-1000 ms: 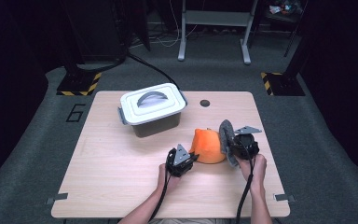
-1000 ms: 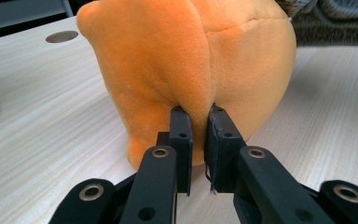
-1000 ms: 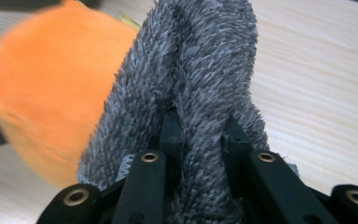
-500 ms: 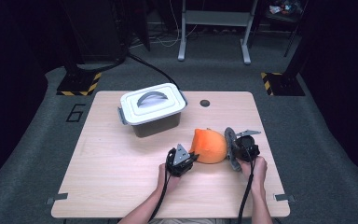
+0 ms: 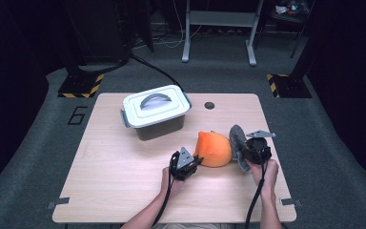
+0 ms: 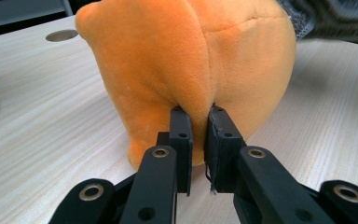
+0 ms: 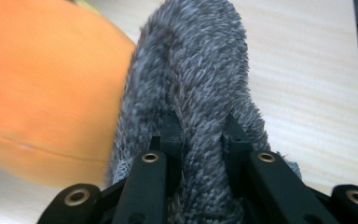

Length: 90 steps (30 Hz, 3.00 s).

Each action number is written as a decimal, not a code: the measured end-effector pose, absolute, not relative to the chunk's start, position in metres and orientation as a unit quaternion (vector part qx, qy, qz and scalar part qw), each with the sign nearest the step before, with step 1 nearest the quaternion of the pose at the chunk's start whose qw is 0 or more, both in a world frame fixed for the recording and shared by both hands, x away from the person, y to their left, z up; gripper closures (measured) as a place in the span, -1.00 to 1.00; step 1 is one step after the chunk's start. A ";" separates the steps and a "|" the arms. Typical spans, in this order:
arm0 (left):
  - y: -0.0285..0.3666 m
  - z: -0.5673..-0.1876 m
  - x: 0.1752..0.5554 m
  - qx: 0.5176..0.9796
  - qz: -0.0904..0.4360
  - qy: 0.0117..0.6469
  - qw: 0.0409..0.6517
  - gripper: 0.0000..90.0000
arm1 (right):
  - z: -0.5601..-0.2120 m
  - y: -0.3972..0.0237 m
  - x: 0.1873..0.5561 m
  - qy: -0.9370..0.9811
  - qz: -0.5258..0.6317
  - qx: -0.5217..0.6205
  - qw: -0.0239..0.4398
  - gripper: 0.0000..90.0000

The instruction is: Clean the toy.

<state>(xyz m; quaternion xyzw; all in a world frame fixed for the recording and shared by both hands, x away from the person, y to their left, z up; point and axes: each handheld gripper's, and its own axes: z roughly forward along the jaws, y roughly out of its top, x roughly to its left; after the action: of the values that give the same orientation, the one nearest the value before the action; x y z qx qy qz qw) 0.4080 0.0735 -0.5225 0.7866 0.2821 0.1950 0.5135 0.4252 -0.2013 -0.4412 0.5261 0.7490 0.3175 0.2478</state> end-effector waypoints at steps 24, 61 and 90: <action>0.076 -0.519 0.407 0.782 0.205 0.286 0.514 0.24 | -0.434 -0.162 0.432 0.773 0.330 0.482 0.248 0.67; 0.064 -0.515 0.410 0.794 0.223 0.284 0.488 0.75 | -0.421 -0.173 0.439 0.764 0.359 0.474 0.251 0.67; 0.071 -0.522 0.404 0.786 0.227 0.267 0.509 0.78 | -0.422 -0.127 0.424 0.797 0.365 0.417 0.242 0.67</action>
<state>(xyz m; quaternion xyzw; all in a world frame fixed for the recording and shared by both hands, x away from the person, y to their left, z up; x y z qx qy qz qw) 0.4041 0.0712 -0.5220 0.7863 0.2670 0.2266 0.5090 0.4238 -0.1270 -0.4218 0.4166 0.7965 0.3653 0.2419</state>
